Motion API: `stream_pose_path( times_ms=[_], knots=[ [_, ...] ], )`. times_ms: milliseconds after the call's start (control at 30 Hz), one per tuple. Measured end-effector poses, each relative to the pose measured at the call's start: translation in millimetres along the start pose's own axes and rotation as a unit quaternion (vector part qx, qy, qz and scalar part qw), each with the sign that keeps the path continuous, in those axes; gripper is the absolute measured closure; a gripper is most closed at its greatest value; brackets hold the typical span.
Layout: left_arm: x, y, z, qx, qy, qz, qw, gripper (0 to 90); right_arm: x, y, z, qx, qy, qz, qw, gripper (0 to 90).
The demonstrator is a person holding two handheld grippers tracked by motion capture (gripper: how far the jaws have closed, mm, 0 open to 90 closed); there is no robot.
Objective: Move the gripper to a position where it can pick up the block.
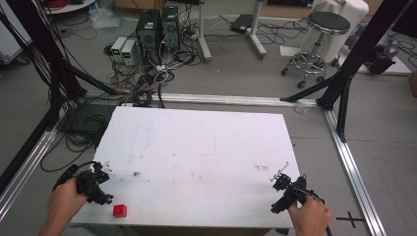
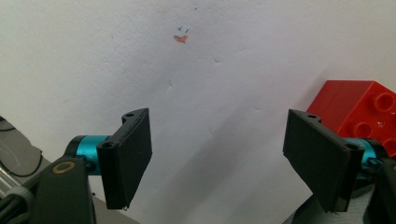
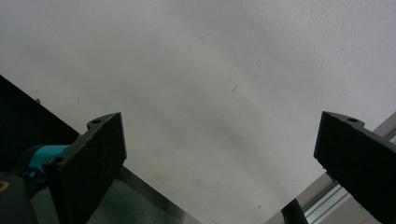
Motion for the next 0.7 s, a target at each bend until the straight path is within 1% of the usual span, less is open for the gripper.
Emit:
stream_pose_path(
  times_ms=[100, 267, 333, 467, 500, 600, 633, 700],
  knots=[
    [0.2, 0.0, -1.5, -0.002, -0.001, -0.002, 1.0000, 24.1, 0.4, -1.2, 0.6, 0.004, 0.001, -0.002, 1.0000, 1.5],
    [0.2, -0.7, -1.3, -0.001, -0.001, -0.003, 1.0000, 24.1, 0.1, -1.5, -0.7, 0.000, 0.000, 0.000, 1.0000, 1.5],
    [0.1, -0.4, -1.4, -0.001, -0.001, 0.000, 1.0000, 24.1, 0.2, -0.8, -0.5, -0.001, 0.001, -0.004, 1.0000, 1.5],
    [-0.5, -0.7, -1.0, -0.002, -0.004, -0.002, 1.0000, 24.1, 0.7, -0.4, 0.6, -0.001, 0.001, -0.006, 1.0000, 1.5],
    [0.4, -1.4, -0.6, 0.000, 0.000, -0.001, 1.0000, 24.1, 0.8, -0.4, 1.1, -0.002, 0.001, -0.006, 1.0000, 1.5],
    [0.5, -1.0, -1.7, -0.001, -0.001, -0.002, 1.0000, 24.0, 0.8, -0.8, 1.4, -0.001, 0.002, -0.006, 1.0000, 1.5],
    [0.3, -0.4, -1.8, -0.004, 0.001, -0.003, 1.0000, 24.0, 1.7, -1.4, 1.3, 0.002, 0.003, -0.005, 1.0000, 1.5],
    [-1.1, -0.6, -2.1, -0.001, -0.003, 0.002, 1.0000, 24.0, 1.8, -1.3, 1.4, 0.002, 0.003, -0.005, 1.0000, 1.5]
  ],
)
Point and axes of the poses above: each handheld gripper's, and its own axes: z roughly forward along the jaws, y roughly out of its top, x roughly to its left, the point moved 10 cm from there along z, roughly forward along the jaws
